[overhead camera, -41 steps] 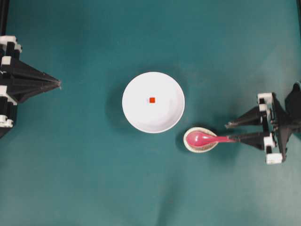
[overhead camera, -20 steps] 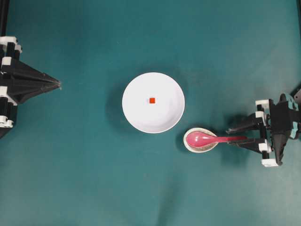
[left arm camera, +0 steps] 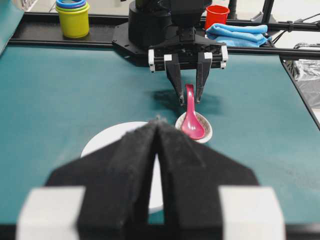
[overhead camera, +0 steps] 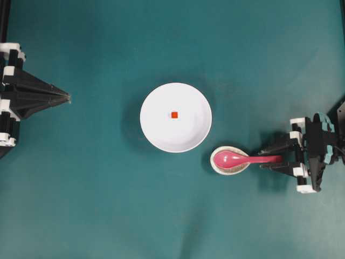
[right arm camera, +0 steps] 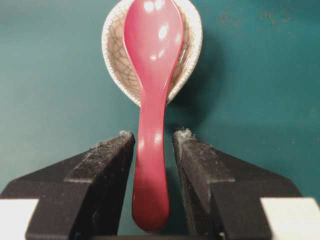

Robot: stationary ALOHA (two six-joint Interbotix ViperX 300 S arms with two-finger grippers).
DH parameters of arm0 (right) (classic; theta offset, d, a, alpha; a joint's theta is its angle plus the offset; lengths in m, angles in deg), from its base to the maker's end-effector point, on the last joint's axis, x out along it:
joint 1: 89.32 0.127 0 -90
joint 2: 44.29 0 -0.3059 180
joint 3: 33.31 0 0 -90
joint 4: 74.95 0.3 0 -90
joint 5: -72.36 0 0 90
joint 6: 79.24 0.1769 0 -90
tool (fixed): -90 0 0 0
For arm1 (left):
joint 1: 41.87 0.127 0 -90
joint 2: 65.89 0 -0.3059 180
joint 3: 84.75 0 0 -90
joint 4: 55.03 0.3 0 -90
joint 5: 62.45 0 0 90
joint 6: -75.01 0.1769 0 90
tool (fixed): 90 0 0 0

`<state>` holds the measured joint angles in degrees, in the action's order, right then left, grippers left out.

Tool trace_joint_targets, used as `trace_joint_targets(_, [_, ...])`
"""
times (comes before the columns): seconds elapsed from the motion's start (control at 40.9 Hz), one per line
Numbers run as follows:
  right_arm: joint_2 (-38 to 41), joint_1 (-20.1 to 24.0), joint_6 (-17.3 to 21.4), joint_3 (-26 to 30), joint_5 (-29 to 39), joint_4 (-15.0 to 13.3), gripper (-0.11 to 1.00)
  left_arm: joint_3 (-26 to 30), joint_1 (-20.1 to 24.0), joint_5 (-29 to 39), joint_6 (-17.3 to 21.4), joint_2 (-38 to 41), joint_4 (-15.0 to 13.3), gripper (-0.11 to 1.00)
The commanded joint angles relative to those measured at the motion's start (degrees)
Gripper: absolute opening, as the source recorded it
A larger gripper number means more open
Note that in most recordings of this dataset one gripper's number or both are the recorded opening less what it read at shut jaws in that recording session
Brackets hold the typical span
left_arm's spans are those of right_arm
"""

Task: Grip the spoon and scoop the red block from the bowl with right arm.
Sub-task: 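Move the right gripper to the pink spoon handle and close on it, then lift the pink spoon and carry it over the white bowl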

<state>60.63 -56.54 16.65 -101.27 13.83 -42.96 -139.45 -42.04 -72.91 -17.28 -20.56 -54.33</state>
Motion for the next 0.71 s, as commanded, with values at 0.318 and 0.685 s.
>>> trace_joint_targets(0.318, [-0.3, 0.3, 0.2, 0.3, -2.7, 0.1, 0.38, 1.5, 0.1, -0.4, 0.0, 0.2, 0.1, 0.0])
trace_joint_targets(0.685, [-2.3, 0.0, -0.2, 1.2, -4.4, 0.1, 0.24, 1.5, 0.1, -0.4, 0.0, 0.4, 0.1, 0.0])
